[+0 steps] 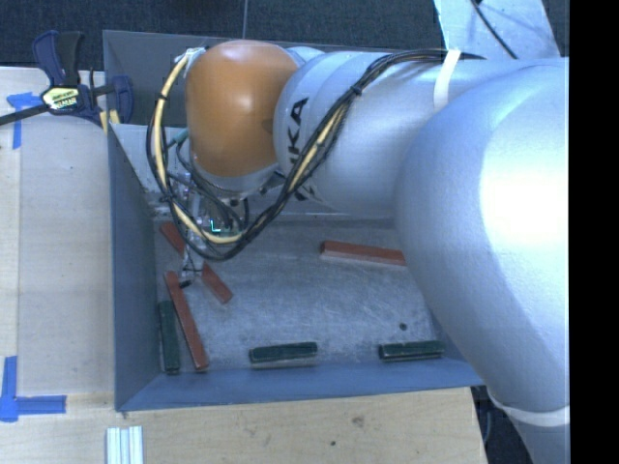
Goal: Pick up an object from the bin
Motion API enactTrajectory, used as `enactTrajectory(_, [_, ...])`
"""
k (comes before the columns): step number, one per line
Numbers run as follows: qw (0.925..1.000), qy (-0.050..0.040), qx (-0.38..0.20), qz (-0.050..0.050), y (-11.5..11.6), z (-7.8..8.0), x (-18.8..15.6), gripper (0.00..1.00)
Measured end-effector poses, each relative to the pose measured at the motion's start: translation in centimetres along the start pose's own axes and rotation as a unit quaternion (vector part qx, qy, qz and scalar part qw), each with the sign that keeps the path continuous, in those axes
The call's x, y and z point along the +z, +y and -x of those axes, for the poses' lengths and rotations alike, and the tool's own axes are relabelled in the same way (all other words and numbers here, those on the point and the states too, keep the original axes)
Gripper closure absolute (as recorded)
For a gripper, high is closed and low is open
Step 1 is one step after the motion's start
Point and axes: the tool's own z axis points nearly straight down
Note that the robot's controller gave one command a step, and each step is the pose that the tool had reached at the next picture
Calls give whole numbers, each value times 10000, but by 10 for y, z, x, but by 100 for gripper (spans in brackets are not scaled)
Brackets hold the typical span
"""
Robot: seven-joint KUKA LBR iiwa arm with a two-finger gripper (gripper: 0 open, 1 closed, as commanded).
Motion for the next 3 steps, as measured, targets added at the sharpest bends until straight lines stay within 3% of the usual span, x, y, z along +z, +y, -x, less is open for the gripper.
enactTrajectory(1, [9979, 1, 645, -13, -43, -26, 76, 0])
enactTrajectory(2, [9908, -54, 1355, 5, -97, 10, 74, 0])
enactTrajectory(3, [9908, -59, 1348, 20, -94, 10, 73, 100])
